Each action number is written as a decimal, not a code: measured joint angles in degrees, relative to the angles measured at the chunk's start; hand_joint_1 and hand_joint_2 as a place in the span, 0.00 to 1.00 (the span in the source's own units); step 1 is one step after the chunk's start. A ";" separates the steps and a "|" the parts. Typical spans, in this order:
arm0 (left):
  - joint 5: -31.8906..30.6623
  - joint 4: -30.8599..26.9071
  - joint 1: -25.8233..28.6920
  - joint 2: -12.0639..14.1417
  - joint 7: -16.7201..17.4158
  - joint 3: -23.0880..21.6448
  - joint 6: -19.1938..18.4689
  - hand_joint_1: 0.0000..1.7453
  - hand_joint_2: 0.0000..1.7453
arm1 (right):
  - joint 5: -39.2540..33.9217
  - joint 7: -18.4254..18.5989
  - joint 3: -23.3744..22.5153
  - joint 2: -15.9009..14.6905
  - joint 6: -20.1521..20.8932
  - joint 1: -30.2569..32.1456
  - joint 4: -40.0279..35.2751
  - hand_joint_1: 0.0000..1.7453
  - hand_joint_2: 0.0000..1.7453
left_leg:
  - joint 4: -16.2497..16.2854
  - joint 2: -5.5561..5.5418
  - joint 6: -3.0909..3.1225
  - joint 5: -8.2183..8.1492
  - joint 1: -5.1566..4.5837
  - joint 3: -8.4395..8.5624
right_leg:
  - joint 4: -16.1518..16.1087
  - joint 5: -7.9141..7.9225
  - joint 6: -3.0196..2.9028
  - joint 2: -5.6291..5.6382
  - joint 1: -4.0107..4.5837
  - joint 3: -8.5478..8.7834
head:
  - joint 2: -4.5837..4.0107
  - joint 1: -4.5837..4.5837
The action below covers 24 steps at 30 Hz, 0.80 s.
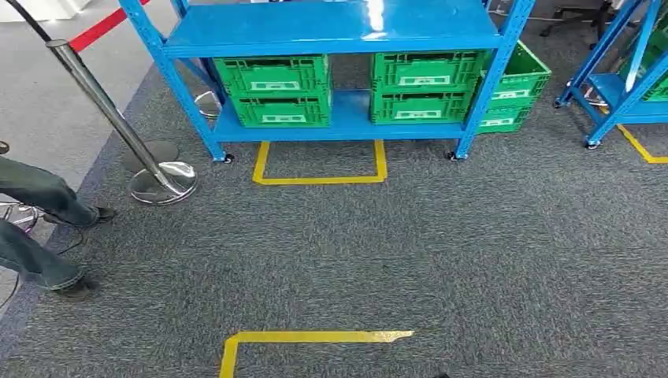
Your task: Take the parts from the cabinet and place them on the table.
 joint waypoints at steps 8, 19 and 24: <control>0.00 0.00 0.70 0.15 0.00 0.09 0.02 0.00 0.00 | 0.13 -0.09 0.24 0.20 0.15 0.08 0.22 0.00 0.00 | -4.53 0.16 3.49 10.08 -1.37 -2.85 | -0.58 -4.54 0.27 0.06 1.35 4.79 | 0.00 0.66; -0.02 -0.02 0.65 -0.04 0.02 0.17 0.02 0.00 0.00 | 0.17 -0.11 0.44 0.37 0.26 -0.15 0.24 0.00 0.00 | -9.91 -0.30 3.86 2.88 -1.33 6.85 | 15.25 -9.37 2.48 -0.19 0.36 -8.89 | 0.00 0.68; -0.02 -0.02 0.49 -0.07 0.11 0.28 -0.11 0.00 0.00 | 0.17 -0.04 0.44 0.33 0.42 0.20 0.50 0.00 0.00 | -10.10 -0.27 2.48 -1.51 -1.42 10.81 | 3.09 3.61 1.23 -0.46 0.69 -8.24 | 0.00 0.85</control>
